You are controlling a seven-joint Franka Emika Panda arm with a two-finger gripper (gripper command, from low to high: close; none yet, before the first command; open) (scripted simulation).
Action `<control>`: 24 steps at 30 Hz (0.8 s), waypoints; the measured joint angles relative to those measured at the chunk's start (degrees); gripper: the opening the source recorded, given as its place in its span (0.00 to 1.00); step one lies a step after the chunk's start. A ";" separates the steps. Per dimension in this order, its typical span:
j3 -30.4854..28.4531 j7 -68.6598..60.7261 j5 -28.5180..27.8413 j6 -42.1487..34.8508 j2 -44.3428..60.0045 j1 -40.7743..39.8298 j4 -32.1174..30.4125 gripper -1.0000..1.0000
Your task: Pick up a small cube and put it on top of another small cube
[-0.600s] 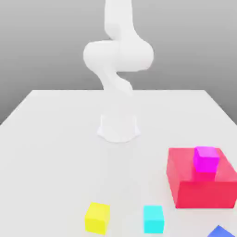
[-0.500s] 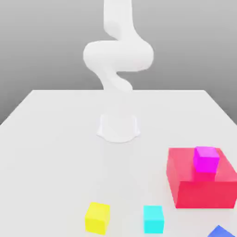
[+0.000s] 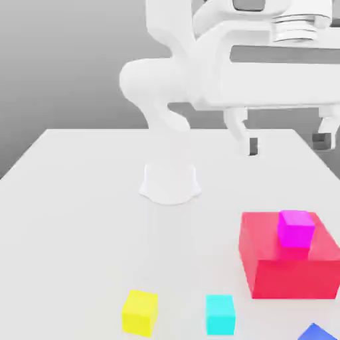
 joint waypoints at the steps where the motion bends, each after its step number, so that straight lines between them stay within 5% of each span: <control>1: 0.28 -0.26 -0.30 0.46 2.09 0.62 0.30 0.50; 17: 1.34 -1.86 -6.79 10.88 35.55 7.69 5.77 0.50; 18: 1.01 -1.65 -7.11 12.09 37.19 7.97 6.16 0.00; 24: 0.85 -1.59 -7.20 12.68 38.01 8.11 6.35 0.00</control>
